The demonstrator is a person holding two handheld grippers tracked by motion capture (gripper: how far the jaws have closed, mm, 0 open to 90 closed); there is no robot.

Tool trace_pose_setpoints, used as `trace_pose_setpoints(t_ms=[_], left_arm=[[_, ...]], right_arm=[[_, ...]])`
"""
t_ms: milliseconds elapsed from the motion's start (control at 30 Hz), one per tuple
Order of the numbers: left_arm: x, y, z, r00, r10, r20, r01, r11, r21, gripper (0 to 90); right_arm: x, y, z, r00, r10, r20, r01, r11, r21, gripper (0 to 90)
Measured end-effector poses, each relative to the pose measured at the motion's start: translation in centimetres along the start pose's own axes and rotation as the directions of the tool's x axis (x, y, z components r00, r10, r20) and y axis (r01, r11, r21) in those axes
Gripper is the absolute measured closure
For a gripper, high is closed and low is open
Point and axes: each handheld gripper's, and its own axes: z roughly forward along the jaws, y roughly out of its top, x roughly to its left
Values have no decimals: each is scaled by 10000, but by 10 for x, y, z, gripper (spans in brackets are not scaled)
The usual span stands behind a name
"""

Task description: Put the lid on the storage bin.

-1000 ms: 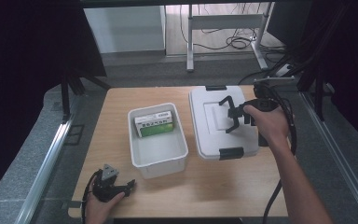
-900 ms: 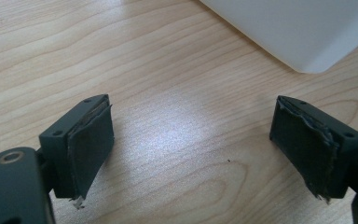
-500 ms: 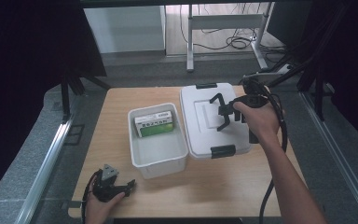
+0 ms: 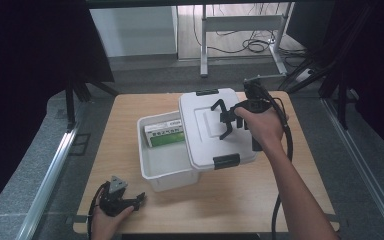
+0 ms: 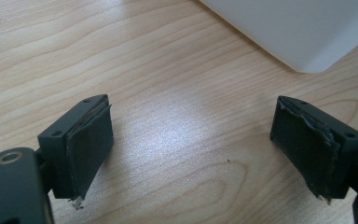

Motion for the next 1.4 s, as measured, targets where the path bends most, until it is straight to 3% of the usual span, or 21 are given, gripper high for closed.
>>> trace_pose_setpoints(t_ms=[333,867,1400], left_arm=[[0,0,0,10000,16,-3,-16,10000,1,130],[0,0,0,10000,32,37,-32,10000,5,125],[0,1,1,10000,56,68,-56,10000,26,122]], right_arm=[[13,5,10,9996,54,-270,-51,9999,122,840],[34,7,28,9997,-162,-170,168,9991,383,838],[60,6,65,9994,-211,-278,233,9964,821,838]])
